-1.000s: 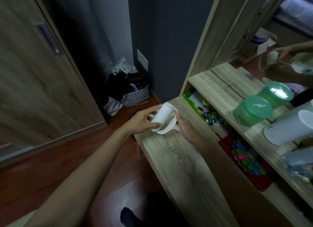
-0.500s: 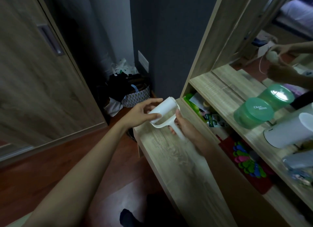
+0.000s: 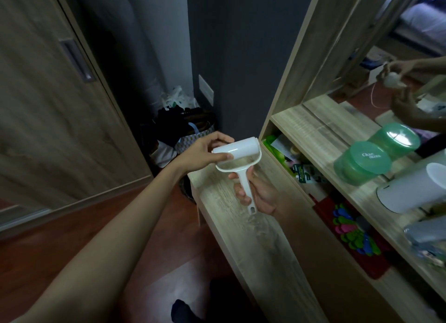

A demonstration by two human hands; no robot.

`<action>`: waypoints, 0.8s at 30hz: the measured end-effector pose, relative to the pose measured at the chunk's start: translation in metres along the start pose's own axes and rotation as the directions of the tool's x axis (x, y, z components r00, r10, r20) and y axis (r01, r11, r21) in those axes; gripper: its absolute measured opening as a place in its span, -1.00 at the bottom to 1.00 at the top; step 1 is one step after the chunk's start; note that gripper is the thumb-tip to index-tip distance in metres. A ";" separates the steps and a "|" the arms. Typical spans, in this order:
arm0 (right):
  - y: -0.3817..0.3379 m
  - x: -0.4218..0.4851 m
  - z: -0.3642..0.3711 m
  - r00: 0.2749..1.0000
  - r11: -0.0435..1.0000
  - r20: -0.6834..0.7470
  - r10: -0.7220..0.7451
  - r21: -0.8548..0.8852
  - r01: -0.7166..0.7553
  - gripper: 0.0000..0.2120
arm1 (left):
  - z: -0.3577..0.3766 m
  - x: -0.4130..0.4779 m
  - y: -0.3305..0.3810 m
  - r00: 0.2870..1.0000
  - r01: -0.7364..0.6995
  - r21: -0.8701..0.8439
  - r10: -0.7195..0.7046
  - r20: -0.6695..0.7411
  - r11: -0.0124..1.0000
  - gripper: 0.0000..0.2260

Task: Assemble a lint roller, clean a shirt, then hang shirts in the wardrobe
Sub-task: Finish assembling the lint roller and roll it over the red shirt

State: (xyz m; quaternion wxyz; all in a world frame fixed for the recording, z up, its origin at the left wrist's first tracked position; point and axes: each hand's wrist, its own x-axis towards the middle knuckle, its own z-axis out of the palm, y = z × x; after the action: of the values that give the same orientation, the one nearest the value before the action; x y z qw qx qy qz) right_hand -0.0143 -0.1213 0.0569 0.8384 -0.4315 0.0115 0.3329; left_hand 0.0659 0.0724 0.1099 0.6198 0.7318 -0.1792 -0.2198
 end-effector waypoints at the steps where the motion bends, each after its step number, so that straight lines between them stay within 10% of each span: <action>1: 0.002 0.001 0.001 1.000 1.000 0.019 -0.002 0.029 0.001 -0.42 | 0.000 0.001 0.000 1.000 0.009 -0.010 -0.009 -0.010 1.000 -0.72; 11: 0.012 0.000 -0.003 0.991 0.996 0.131 -0.028 0.092 0.015 -0.49 | 0.007 0.009 0.005 0.961 0.252 -0.082 -0.259 -0.095 0.964 -0.64; 24: 0.014 -0.002 0.005 0.992 0.998 0.123 -0.009 0.056 0.003 -0.48 | -0.003 0.000 0.021 0.978 0.207 0.093 -0.209 0.003 0.974 -0.54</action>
State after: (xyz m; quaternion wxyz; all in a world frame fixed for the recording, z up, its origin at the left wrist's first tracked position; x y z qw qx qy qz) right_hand -0.0254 -0.1134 0.0503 0.8503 -0.3864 -0.0324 0.3560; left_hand 0.0675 0.0717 0.1311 0.5576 0.7729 -0.1156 -0.2797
